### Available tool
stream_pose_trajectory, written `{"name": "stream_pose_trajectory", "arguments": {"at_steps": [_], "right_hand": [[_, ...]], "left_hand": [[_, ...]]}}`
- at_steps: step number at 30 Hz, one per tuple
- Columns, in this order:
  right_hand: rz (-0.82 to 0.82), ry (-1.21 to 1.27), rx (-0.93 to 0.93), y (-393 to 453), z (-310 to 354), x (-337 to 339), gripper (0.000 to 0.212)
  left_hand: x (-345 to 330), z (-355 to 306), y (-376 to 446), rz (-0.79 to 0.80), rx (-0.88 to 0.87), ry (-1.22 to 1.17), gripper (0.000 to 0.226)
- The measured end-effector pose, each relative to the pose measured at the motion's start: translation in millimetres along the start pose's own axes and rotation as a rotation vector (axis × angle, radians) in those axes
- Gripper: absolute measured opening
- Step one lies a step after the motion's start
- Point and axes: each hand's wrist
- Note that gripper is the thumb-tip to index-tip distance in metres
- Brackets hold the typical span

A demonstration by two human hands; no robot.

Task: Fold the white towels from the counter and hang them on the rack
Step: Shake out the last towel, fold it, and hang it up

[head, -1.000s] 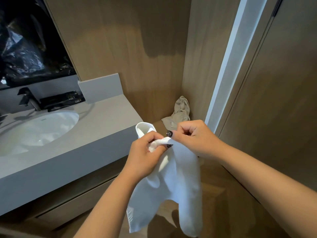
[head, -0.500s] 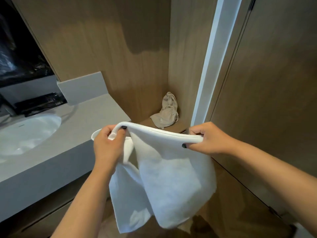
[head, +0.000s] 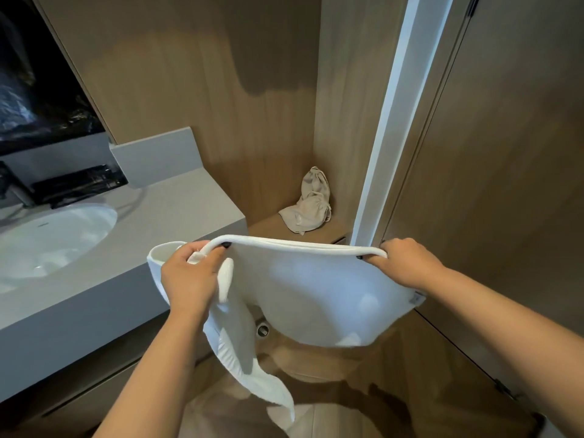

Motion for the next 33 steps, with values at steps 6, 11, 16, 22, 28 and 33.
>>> {"name": "stream_pose_trajectory", "arguments": {"at_steps": [6, 11, 16, 22, 28, 33], "right_hand": [[-0.057, 0.385, -0.042, -6, 45, -2, 0.035], [-0.056, 0.948, -0.044, -10, 94, 6, 0.038], [-0.058, 1.231, 0.138, -17, 132, 4, 0.026], [0.100, 1.354, 0.186, -34, 144, -2, 0.050], [0.152, 1.026, 0.402, -46, 135, -3, 0.055], [-0.157, 0.461, 0.427, -41, 125, -6, 0.029]], "left_hand": [[0, 8, 3, -0.089, 0.033, 0.009, 0.016], [-5, -6, -11, -0.071, -0.063, -0.041, 0.037], [-13, -16, -27, -0.017, 0.224, -0.273, 0.031], [-10, -10, -42, 0.185, 0.533, -0.517, 0.047], [-9, -20, -51, 0.271, 0.483, -0.478, 0.036], [-5, -29, -58, 0.457, 0.459, -0.439, 0.013]]}}
Point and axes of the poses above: each hand's wrist, its own y-axis towards the middle knuckle, its own x-axis out of the back of the hand, z = x × y, and after that the axes turned 8 degrees about x, right-handed
